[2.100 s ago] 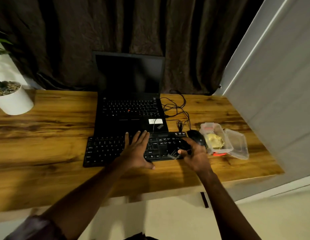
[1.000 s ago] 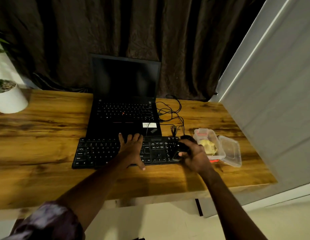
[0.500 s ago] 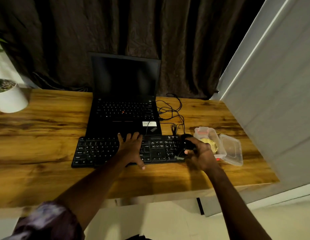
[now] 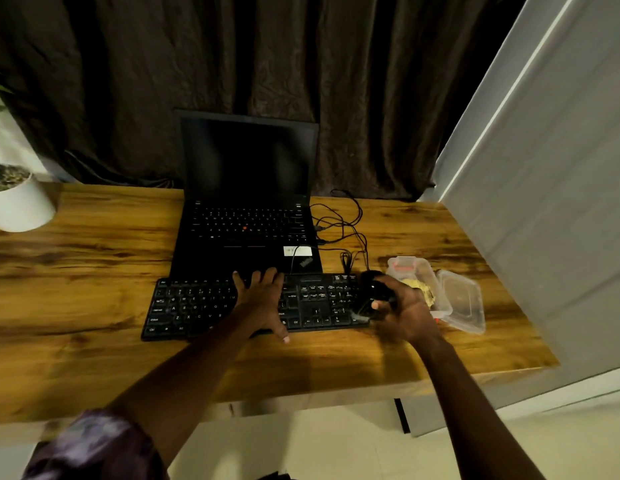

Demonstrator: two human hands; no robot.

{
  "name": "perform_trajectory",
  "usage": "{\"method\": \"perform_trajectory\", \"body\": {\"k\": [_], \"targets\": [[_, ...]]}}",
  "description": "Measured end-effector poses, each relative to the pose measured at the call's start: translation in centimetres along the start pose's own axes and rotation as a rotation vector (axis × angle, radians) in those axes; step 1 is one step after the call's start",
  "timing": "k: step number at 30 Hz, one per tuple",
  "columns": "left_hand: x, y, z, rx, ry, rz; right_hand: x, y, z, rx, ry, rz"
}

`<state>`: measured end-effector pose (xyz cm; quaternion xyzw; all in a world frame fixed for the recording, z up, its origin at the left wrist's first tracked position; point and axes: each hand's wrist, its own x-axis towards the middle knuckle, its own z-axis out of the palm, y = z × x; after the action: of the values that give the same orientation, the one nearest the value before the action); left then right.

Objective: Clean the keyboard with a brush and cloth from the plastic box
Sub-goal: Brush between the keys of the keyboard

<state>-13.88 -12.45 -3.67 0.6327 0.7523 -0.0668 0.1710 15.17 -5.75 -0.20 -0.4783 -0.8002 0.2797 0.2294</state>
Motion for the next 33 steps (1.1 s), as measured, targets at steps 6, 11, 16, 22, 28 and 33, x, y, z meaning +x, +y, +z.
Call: {"method": "perform_trajectory", "body": {"k": [6,11,16,22,28,33], "targets": [[0.0,0.4,-0.3,-0.001,-0.026,-0.027,0.3,-1.1,1.9,-0.028,-0.06,0.005],[0.0,0.4,-0.3,0.017,-0.031,-0.032,0.5,-3.0,3.5,-0.104,-0.144,0.069],[-0.1,0.3,-0.1,0.0,-0.011,-0.017,0.4,-1.9,1.6,-0.021,-0.081,0.004],[-0.2,0.4,-0.1,0.01,-0.024,-0.03,0.5,0.0,0.3,-0.064,-0.014,-0.006],[-0.2,0.4,-0.1,0.001,-0.016,-0.03,0.8,-2.8,2.9,-0.097,-0.134,0.046],[-0.1,0.3,0.0,0.001,-0.012,-0.024,0.8,-2.9,1.9,-0.062,-0.123,0.055]]}}
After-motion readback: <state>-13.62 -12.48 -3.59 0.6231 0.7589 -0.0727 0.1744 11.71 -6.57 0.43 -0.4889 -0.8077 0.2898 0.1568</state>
